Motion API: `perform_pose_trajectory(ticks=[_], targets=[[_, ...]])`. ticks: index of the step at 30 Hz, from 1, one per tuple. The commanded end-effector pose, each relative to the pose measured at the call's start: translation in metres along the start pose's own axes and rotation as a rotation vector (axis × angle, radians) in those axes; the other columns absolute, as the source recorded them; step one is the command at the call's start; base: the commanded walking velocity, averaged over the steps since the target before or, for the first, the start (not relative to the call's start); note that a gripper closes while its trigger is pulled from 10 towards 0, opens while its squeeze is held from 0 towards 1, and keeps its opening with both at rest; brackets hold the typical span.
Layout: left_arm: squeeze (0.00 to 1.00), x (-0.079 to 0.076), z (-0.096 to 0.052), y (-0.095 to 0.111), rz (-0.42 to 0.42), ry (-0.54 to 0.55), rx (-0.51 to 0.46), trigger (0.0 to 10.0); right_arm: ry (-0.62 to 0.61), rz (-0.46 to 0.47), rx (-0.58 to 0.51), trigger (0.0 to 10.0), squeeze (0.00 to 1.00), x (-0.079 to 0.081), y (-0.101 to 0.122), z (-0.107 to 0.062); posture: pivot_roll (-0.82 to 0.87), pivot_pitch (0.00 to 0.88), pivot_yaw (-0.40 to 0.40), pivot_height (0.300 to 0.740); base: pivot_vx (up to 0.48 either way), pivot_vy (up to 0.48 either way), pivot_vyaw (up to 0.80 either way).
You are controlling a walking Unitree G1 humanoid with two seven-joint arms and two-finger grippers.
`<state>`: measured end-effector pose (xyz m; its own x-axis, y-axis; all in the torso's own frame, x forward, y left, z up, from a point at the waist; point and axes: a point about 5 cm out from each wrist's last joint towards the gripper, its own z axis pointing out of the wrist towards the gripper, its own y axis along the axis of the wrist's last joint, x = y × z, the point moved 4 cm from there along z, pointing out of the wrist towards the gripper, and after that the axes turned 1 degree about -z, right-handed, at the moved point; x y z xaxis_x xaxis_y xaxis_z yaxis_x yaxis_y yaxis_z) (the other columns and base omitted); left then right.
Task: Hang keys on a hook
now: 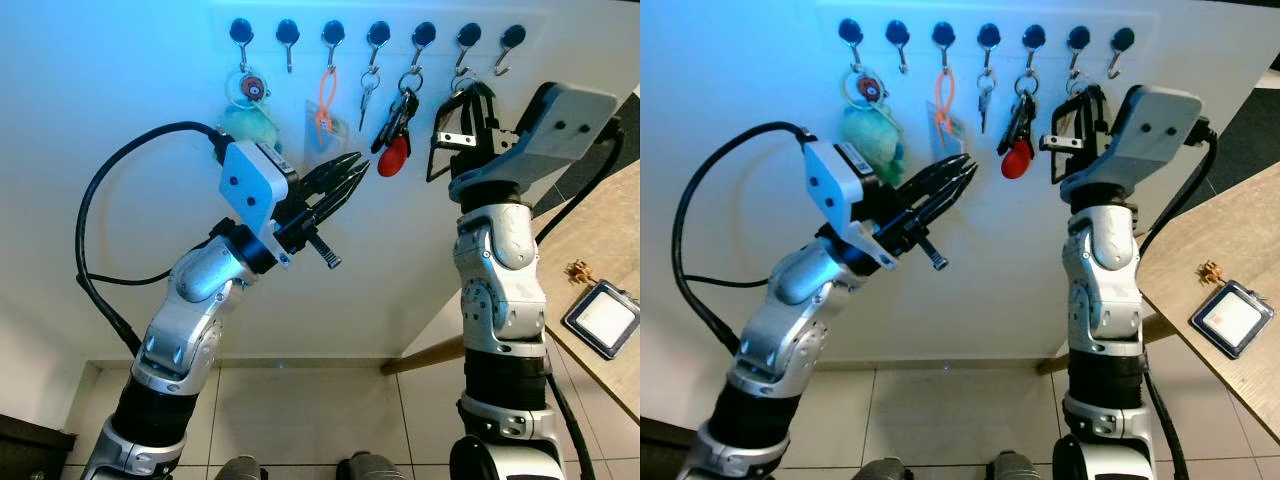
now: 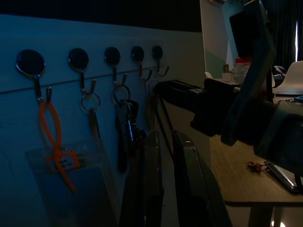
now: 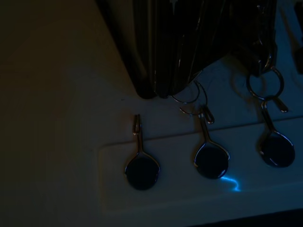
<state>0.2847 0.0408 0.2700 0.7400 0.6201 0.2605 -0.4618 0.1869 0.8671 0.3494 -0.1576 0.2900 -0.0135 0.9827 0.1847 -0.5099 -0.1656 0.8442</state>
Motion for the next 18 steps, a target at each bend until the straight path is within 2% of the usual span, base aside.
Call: perform_pose_trajectory(ticks=[1,10,18], targets=[[0.0,-0.004,0.005,0.007,-0.027,-0.012,-0.038,10.0,-0.041,0.012,0.008,10.0,0.0,-0.011,0.001,-0.001,0.02,0.116,-0.03,0.74,0.0,0.0,0.0],[0.0,-0.006,0.012,0.02,-0.033,-0.037,-0.08,10.0,-0.021,0.009,0.004,10.0,0.0,-0.008,0.002,-0.001,0.02,0.111,-0.03,0.74,0.0,0.0,0.0],[0.0,-0.005,0.012,0.021,-0.014,-0.04,-0.074,10.0,-0.018,-0.003,0.007,10.0,0.0,-0.007,0.003,-0.001,0.02,0.108,-0.028,0.74,0.0,0.0,0.0]])
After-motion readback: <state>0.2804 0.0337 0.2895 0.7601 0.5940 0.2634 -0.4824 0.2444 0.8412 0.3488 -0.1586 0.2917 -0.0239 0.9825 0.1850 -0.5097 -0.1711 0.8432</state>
